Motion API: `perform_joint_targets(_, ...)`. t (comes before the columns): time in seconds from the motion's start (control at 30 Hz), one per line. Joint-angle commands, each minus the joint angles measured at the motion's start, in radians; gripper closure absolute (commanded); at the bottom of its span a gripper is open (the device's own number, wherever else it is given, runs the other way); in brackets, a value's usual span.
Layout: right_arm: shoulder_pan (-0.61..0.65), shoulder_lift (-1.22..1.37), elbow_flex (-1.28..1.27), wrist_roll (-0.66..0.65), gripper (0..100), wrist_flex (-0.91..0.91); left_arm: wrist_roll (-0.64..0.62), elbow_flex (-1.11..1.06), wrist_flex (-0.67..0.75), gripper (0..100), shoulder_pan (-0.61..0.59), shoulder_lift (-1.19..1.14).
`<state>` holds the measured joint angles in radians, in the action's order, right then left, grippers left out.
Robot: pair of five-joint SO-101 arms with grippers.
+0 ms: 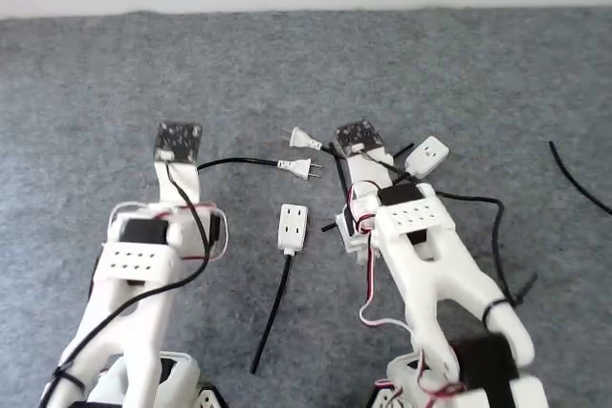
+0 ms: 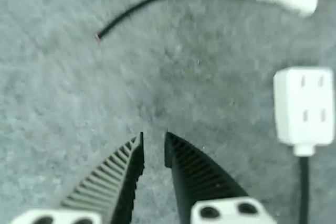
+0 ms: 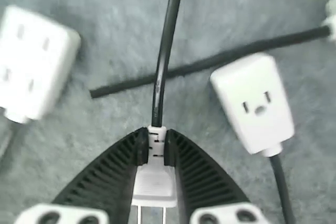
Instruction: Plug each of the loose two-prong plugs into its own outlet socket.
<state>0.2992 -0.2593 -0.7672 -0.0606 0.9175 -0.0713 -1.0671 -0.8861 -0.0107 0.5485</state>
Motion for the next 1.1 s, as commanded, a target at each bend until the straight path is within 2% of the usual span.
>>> perform_joint_targets(0.0,0.067,-0.163,0.066,0.054,99.0,-0.021,0.009,-0.031,0.041,94,-0.002,0.028)
perform_joint_targets(0.23,0.288,-0.372,0.081,0.078,99.0,-0.018,0.011,-0.045,0.049,95,0.086,0.012)
perform_joint_targets(0.33,0.341,-0.398,0.143,0.017,99.1,0.05,0.011,-0.018,0.109,95,0.081,-0.06)
perform_joint_targets(0.47,0.371,-0.443,0.167,-0.035,99.0,0.174,0.003,0.134,0.12,95,-0.034,-0.247)
perform_joint_targets(0.57,0.372,-0.519,0.152,-0.098,99.0,0.209,0.003,0.271,0.104,95,-0.061,-0.446)
perform_joint_targets(0.77,0.374,-0.687,0.144,-0.124,99.0,0.246,0.015,0.567,-0.094,95,-0.058,-0.72)
perform_joint_targets(1.07,0.464,-0.768,0.097,-0.124,99.0,0.231,0.18,0.599,-0.143,95,-0.002,-0.741)
